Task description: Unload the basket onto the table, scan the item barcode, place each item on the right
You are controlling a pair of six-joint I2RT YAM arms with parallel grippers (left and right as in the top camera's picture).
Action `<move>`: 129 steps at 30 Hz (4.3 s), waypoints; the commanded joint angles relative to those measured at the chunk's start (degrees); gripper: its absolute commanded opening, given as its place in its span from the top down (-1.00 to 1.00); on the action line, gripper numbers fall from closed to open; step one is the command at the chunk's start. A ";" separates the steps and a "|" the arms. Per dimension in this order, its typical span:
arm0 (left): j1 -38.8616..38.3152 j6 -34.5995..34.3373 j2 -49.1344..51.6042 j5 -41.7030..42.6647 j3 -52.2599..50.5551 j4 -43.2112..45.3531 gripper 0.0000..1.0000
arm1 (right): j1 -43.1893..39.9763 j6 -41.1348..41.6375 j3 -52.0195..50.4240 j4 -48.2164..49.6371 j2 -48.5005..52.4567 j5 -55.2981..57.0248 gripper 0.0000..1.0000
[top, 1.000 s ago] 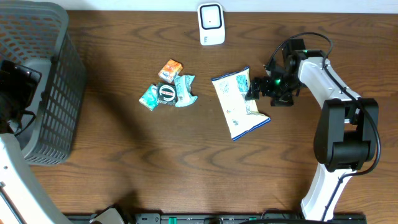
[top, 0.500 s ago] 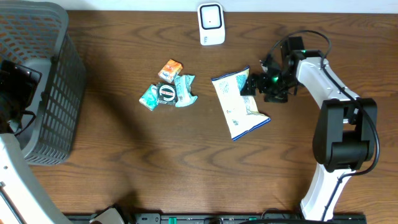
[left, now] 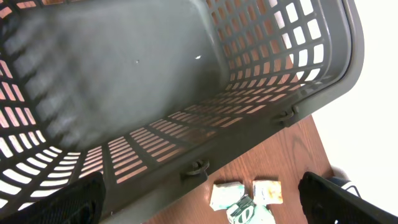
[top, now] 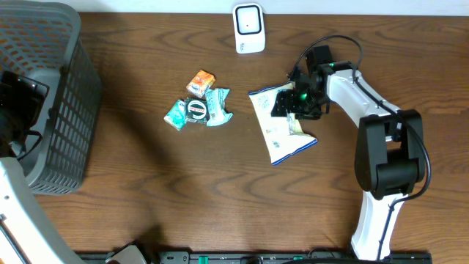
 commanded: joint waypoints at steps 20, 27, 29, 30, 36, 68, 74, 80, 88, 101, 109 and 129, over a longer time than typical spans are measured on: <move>0.20 -0.48 -0.39 -0.31 0.79 -0.11 -0.95 | -5.95 -2.82 0.17 1.09 -5.20 -37.29 0.98; 0.20 -0.48 -0.42 -0.31 0.79 -0.11 -0.96 | -8.33 -2.78 0.17 3.26 -10.45 -42.93 0.98; 0.20 -0.48 -0.39 -0.31 0.79 -0.11 -0.95 | -8.31 -1.40 0.17 4.31 -10.75 -47.89 0.98; 0.20 -0.48 -0.42 -0.31 0.79 -0.11 -0.95 | -8.28 -1.09 0.17 5.27 -10.75 -51.04 0.98; 0.20 -0.48 -0.39 -0.31 0.79 -0.11 -0.95 | -8.28 12.83 0.17 15.28 -10.95 -57.68 0.98; 0.20 -0.48 -0.39 -0.31 0.79 -0.11 -0.95 | -6.25 42.49 0.17 35.10 -18.18 -43.67 0.97; 0.20 -0.48 -0.39 -0.31 0.79 -0.11 -0.96 | -5.86 42.42 0.17 35.10 -18.18 -43.30 0.98; 0.20 -0.48 -0.39 -0.31 0.79 -0.11 -0.96 | -5.35 42.25 0.17 35.12 -18.18 -43.04 0.98; 0.20 -0.48 -0.39 -0.31 0.79 -0.11 -0.95 | -5.31 42.23 0.17 35.10 -18.18 -43.04 0.98; 0.20 -0.48 -0.39 -0.31 0.79 -0.11 -0.95 | -4.96 41.57 0.15 34.86 -18.18 -42.12 0.98; 0.20 -0.48 -0.39 -0.31 0.79 -0.11 -0.96 | -4.35 40.15 0.15 34.84 -18.18 -41.33 0.98; 0.20 -0.48 -0.39 -0.31 0.79 -0.11 -0.95 | 11.43 6.86 0.15 -0.28 -17.62 54.18 0.97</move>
